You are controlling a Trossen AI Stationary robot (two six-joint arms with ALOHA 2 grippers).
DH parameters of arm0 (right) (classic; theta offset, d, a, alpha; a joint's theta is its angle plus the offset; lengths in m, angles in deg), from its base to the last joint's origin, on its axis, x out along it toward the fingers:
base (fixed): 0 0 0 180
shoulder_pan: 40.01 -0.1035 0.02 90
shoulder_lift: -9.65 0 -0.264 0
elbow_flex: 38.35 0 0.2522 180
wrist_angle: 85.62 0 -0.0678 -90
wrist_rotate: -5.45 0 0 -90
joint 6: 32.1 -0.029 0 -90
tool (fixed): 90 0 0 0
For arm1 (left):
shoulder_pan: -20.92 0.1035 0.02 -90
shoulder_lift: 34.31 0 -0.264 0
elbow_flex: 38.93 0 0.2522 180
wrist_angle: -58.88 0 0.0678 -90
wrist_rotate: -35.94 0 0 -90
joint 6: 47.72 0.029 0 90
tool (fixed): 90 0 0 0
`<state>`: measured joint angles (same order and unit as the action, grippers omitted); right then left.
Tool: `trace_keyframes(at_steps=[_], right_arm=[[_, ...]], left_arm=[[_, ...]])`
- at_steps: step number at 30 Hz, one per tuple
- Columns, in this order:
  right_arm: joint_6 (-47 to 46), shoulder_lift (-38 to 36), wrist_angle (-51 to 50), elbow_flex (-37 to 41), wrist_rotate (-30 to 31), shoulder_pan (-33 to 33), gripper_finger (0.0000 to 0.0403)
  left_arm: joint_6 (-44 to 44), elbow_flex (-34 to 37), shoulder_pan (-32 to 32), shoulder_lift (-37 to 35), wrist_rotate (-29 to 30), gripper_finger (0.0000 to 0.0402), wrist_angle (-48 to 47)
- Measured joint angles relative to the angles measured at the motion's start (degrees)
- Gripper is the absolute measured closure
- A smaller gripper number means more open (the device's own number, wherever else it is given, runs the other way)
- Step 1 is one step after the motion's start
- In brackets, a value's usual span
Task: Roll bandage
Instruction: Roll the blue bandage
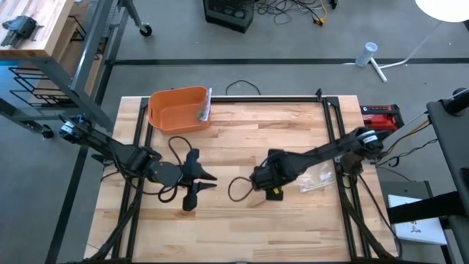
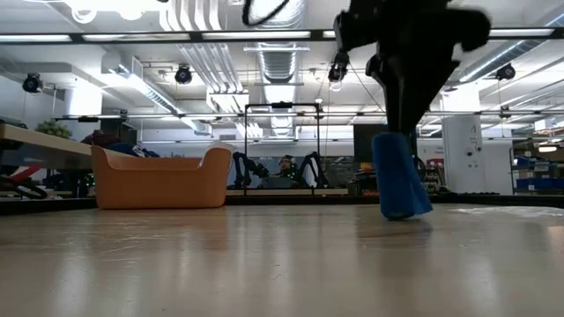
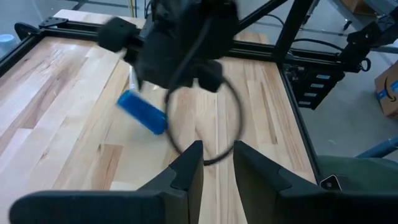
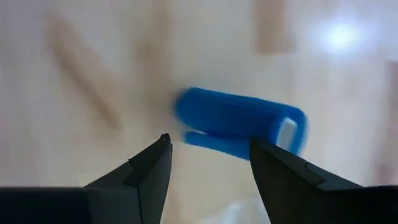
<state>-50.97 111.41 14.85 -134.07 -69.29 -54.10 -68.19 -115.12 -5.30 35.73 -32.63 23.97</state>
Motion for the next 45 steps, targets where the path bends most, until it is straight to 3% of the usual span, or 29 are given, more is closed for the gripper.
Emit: trace_keyframes(at_steps=[10, 16, 26, 29, 33, 39, 45], right_arm=[[-1.0, -4.6, -1.3, 0.0, 2.1, 0.9, 0.0202], [-8.9, -8.5, -2.1, 1.5, -2.7, -1.9, 0.0202], [-25.4, -10.1, -2.4, 18.8, -3.9, -5.9, 0.0207], [-27.1, -9.7, 1.7, 22.1, -3.5, -5.2, 0.0213], [-21.8, -9.9, 8.4, 21.7, -2.8, -3.1, 0.022], [-11.9, -10.1, 18.2, 17.5, 9.0, 1.6, 0.023], [-3.8, -8.0, 31.5, 19.8, 2.6, 8.1, 0.0239]], left_arm=[[0.2, 0.0, 0.0, 0.0, 0.0, 0.0324, -0.4], [0.0, 0.3, 0.0, 0.0, 0.0, 0.0324, -0.4], [0.0, 0.3, 0.0, 0.0, 0.0, 0.0324, -0.4], [0.0, 0.3, 0.0, 0.0, 0.0, 0.0324, -0.4], [0.0, 0.3, 0.0, 0.0, 0.4, 0.0324, -0.4], [0.4, 0.3, 0.1, 0.0, 0.5, 0.0324, -0.3], [0.1, 0.3, 0.1, 0.0, 0.5, 0.0324, -0.3]])
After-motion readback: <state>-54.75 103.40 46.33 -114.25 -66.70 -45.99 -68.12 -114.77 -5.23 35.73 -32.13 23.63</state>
